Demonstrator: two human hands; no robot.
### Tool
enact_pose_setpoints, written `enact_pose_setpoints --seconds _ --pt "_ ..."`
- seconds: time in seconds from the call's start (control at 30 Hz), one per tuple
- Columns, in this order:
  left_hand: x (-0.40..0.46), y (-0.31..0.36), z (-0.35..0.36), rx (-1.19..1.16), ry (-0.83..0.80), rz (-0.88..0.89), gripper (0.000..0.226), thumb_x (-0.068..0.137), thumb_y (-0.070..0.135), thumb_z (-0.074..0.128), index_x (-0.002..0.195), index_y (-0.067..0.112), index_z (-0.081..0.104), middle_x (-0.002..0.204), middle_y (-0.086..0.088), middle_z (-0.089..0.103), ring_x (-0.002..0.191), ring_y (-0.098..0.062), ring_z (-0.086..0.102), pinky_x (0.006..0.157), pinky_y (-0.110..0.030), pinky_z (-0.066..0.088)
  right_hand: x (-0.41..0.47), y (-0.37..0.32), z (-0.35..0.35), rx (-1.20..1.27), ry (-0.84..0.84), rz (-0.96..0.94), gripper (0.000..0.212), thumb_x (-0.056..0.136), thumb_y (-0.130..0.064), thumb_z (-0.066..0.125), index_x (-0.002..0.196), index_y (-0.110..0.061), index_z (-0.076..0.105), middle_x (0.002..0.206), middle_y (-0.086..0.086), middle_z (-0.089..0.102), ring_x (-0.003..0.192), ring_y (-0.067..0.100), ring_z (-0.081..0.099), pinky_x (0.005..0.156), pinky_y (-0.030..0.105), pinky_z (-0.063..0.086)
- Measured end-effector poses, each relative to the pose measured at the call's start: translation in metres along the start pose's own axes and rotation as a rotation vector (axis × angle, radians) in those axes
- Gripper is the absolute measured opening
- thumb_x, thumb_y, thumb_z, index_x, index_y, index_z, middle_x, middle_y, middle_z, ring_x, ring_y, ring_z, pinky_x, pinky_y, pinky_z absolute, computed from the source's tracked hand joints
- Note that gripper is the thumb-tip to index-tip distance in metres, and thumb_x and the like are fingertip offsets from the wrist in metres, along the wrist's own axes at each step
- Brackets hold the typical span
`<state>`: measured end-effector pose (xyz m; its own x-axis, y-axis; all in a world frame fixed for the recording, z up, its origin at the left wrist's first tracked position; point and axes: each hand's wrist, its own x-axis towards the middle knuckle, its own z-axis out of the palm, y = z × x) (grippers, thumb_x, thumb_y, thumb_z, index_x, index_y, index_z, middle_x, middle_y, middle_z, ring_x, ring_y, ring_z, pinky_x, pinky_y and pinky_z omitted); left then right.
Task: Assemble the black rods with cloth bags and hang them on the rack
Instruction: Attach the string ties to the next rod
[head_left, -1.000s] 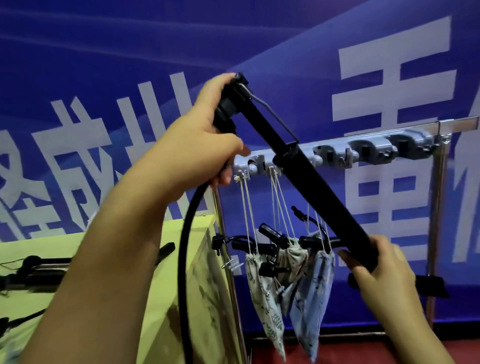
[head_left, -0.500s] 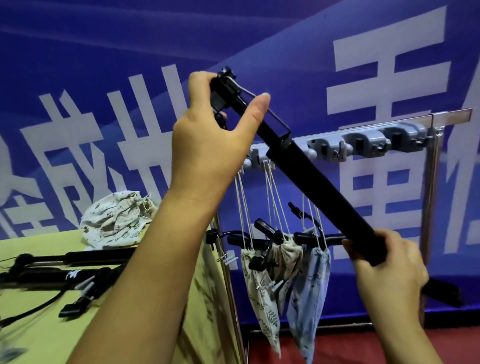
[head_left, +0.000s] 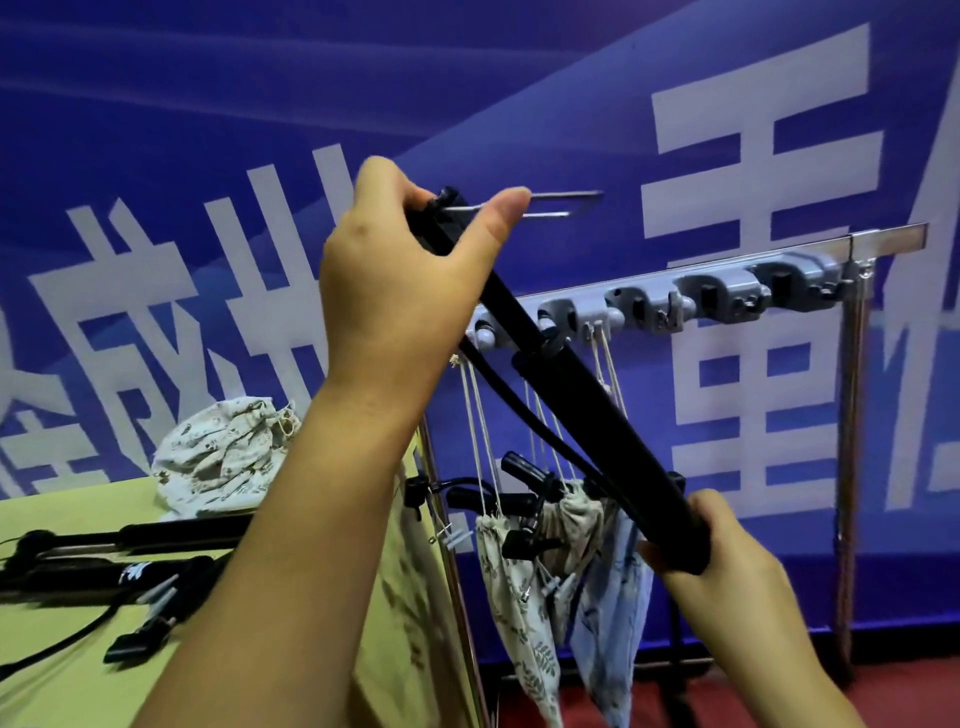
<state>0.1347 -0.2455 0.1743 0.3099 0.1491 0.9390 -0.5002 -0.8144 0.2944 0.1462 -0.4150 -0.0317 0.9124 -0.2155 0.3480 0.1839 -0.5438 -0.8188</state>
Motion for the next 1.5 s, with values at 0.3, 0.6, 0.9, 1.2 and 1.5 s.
enact_pose_setpoints --seconds 0.3,0.6,0.9,1.2,1.5 --pt "-0.023 0.034 0.014 -0.099 -0.118 0.113 0.041 0.089 0.051 0.052 0.087 0.01 0.048 0.068 0.007 0.053 0.061 -0.01 0.052 0.053 -0.024 0.04 0.006 -0.012 0.004 0.176 -0.084 -0.039 0.036 0.074 -0.029 0.075 0.092 -0.029 0.043 0.069 0.002 0.063 0.065 0.027 0.063 0.056 0.038 0.05" --pt "-0.067 -0.006 0.017 -0.711 -0.75 -0.389 0.1 0.066 0.04 0.081 0.143 0.039 0.016 0.137 -0.002 0.047 0.116 -0.017 0.058 0.092 -0.039 0.052 0.027 -0.037 -0.017 0.562 -0.277 -0.112 0.034 0.068 -0.023 0.078 0.089 -0.022 0.051 0.081 0.001 0.06 0.071 0.009 0.057 0.067 0.032 0.049" --pt "-0.2 -0.021 0.032 -0.514 -0.637 -0.585 0.08 0.061 0.063 0.069 0.127 0.051 0.025 0.15 0.012 0.026 0.13 0.011 0.032 0.109 -0.019 0.03 0.022 -0.046 -0.014 0.842 -0.211 0.009 0.016 0.077 0.003 0.055 0.085 -0.009 0.048 0.064 0.007 0.048 0.057 0.016 0.05 0.056 0.03 0.042" --pt "-0.2 -0.023 0.003 -0.838 -0.669 -0.786 0.04 0.08 0.021 0.059 0.119 0.026 0.052 0.051 -0.006 0.065 0.025 -0.008 0.039 0.033 -0.014 0.034 0.016 -0.046 -0.009 1.101 -0.103 0.109 0.039 0.073 -0.009 0.07 0.089 -0.022 0.038 0.065 -0.001 0.047 0.049 0.013 0.047 0.048 0.027 0.043" --pt "-0.18 -0.037 -0.021 -1.091 -0.566 -0.978 0.028 0.088 0.032 0.057 0.08 0.006 0.062 0.041 -0.008 0.047 0.024 -0.004 0.024 0.036 -0.018 0.013 0.015 -0.043 -0.016 1.439 -0.243 0.131 0.013 0.069 -0.011 0.064 0.075 -0.015 0.053 0.054 -0.003 0.052 0.04 0.008 0.047 0.04 0.014 0.039"
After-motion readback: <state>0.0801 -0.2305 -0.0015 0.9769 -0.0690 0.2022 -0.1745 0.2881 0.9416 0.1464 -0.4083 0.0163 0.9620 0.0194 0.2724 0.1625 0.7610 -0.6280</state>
